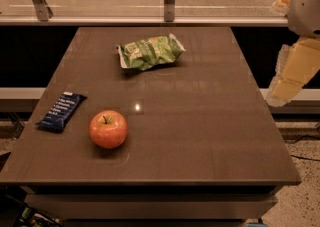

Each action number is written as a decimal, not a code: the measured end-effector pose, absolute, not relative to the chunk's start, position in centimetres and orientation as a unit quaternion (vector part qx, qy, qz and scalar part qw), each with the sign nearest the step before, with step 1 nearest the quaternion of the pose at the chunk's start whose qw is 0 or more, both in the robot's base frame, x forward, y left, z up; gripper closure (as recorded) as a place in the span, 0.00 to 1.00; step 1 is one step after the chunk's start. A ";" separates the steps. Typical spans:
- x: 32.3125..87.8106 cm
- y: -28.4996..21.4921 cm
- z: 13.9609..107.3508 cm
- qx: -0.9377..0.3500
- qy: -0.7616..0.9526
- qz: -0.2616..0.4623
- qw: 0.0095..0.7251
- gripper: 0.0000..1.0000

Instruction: Pick green jalapeno chip bag

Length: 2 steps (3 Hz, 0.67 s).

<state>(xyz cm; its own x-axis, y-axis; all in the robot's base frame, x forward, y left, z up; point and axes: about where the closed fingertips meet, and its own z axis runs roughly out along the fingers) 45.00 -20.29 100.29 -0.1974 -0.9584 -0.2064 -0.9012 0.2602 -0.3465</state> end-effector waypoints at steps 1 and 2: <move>46.9 -19.3 100.7 -0.609 0.763 -0.093 0.198 0.00; 48.7 -17.8 101.1 -0.621 0.751 -0.107 0.195 0.00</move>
Offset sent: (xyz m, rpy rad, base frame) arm 0.0619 0.0413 0.0074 -0.0971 -0.0544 0.0728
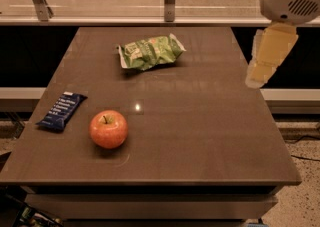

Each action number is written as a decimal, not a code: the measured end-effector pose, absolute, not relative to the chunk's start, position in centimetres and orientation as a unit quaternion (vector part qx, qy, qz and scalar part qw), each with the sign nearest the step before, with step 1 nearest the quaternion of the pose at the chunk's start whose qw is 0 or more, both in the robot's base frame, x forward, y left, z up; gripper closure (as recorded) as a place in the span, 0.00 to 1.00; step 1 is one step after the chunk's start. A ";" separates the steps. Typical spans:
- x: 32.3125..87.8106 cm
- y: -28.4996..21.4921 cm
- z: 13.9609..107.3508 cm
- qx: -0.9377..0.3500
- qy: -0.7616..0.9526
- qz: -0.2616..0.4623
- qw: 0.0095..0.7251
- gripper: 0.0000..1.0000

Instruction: Pick green jalapeno chip bag

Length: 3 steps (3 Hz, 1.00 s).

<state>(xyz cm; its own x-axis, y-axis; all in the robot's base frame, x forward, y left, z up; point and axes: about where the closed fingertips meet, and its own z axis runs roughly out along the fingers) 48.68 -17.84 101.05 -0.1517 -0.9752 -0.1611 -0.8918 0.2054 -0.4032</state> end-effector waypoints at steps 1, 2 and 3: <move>50.7 -15.9 100.4 -0.636 0.740 -0.112 0.189 0.00; 52.5 -14.1 99.4 -0.652 0.728 -0.109 0.182 0.00; 54.1 -12.6 98.5 -0.662 0.720 -0.111 0.177 0.00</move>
Offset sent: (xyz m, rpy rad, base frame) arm 0.0609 0.0576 -0.0340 -0.0550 0.0429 0.1159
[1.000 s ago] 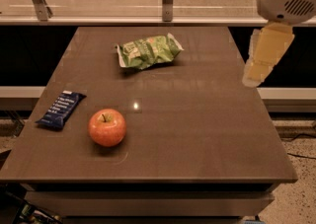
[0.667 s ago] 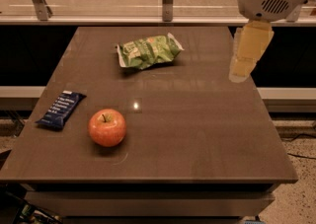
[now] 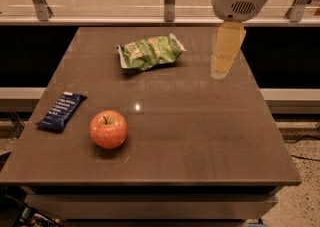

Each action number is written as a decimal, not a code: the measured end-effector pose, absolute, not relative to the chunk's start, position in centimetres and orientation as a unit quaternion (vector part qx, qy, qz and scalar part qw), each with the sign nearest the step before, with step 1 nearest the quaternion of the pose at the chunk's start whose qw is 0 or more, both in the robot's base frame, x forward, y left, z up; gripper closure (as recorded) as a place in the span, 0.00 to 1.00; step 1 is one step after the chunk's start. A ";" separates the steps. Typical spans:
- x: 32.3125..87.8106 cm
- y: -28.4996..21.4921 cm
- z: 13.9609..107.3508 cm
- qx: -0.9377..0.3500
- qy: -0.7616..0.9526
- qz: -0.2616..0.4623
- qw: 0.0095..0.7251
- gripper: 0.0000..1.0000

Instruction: Pick green jalapeno chip bag

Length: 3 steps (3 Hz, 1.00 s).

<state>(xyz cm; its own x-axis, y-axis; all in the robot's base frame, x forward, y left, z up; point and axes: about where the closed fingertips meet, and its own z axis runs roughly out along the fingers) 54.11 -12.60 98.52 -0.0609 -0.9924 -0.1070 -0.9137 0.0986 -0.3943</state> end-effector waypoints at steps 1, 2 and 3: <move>55.8 -11.5 97.4 -0.666 0.715 -0.123 0.175 0.00; 57.7 -10.6 95.8 -0.667 0.713 -0.126 0.174 0.00; 59.1 -9.6 94.7 -0.671 0.709 -0.124 0.178 0.00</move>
Offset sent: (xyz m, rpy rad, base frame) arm 0.0593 0.0312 -0.0478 -0.0358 -0.0140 0.0122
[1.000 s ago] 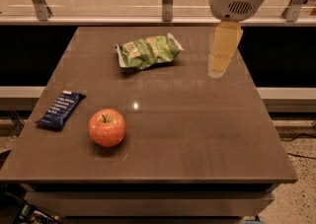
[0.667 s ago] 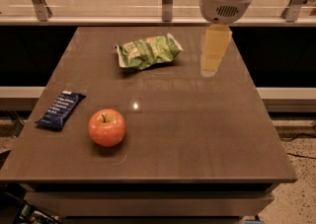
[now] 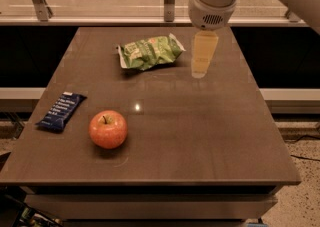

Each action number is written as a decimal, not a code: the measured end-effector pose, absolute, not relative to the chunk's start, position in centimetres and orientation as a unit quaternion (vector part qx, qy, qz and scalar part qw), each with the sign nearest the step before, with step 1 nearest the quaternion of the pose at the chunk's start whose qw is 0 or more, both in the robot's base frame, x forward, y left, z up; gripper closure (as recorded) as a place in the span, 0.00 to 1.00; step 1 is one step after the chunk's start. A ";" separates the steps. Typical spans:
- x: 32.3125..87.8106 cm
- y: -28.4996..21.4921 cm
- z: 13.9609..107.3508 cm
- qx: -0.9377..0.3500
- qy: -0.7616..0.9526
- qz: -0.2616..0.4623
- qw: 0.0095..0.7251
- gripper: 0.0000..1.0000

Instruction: Pick green jalapeno chip bag

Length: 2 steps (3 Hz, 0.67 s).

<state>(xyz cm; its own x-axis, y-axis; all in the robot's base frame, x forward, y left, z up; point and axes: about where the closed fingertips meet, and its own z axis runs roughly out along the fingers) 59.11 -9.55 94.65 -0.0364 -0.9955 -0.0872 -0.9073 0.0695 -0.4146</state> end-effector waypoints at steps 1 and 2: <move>60.5 -8.5 94.2 -0.679 0.697 -0.118 0.196 0.00; 61.7 -7.0 93.7 -0.694 0.680 -0.106 0.211 0.00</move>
Offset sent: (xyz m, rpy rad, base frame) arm 0.0424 0.0423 -0.0156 0.0911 -0.0378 0.1525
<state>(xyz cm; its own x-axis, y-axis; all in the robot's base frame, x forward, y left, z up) 61.74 -7.04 93.66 0.0524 -0.9888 -0.1398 -0.8994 0.0141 -0.4369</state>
